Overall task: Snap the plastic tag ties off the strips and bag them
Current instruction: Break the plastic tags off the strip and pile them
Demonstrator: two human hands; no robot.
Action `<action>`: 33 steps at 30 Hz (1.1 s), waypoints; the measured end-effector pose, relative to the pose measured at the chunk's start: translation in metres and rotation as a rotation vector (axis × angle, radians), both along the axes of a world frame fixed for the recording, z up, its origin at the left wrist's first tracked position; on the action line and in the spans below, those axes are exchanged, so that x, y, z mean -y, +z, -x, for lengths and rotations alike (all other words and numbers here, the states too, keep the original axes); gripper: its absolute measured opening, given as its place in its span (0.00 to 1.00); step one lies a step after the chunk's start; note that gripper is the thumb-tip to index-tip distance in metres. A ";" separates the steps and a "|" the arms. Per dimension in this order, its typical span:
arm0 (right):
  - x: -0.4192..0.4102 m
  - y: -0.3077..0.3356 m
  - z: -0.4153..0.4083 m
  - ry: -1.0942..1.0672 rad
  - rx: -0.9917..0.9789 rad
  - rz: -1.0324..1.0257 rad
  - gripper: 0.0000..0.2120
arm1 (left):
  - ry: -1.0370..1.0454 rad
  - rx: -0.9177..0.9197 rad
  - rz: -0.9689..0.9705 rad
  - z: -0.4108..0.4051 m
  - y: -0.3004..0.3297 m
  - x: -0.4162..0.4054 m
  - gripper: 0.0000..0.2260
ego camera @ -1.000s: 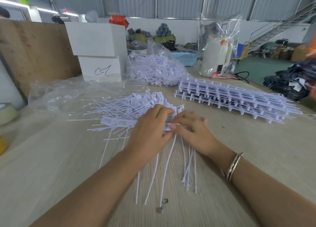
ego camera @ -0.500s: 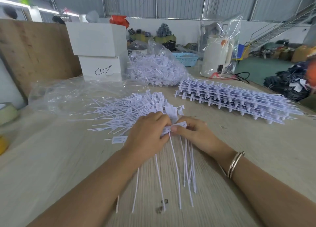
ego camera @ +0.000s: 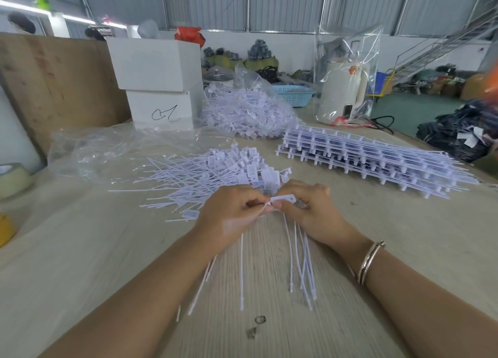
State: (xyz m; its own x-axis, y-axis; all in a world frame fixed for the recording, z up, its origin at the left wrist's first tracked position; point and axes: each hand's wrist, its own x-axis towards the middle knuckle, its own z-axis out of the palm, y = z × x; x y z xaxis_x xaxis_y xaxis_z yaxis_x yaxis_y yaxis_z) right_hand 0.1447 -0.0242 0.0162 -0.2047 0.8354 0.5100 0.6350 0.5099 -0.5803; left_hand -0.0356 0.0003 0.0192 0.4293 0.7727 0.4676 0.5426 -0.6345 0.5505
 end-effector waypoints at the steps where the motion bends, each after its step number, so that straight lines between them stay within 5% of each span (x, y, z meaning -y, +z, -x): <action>1: 0.000 0.000 0.000 0.015 -0.005 -0.008 0.05 | -0.024 0.046 0.028 0.000 0.000 0.000 0.05; 8: 0.001 0.000 0.002 0.174 -0.314 0.111 0.04 | -0.165 0.301 0.222 0.003 0.000 0.000 0.04; 15: 0.002 -0.001 0.000 0.283 -0.443 0.210 0.13 | -0.281 0.348 0.405 0.008 0.005 -0.001 0.07; 20: 0.003 0.001 0.002 0.369 -0.592 0.349 0.06 | -0.351 0.369 0.441 0.009 0.005 0.000 0.05; 33: 0.002 0.005 -0.002 0.442 -0.586 0.474 0.10 | -0.382 0.346 0.429 0.009 0.007 0.002 0.14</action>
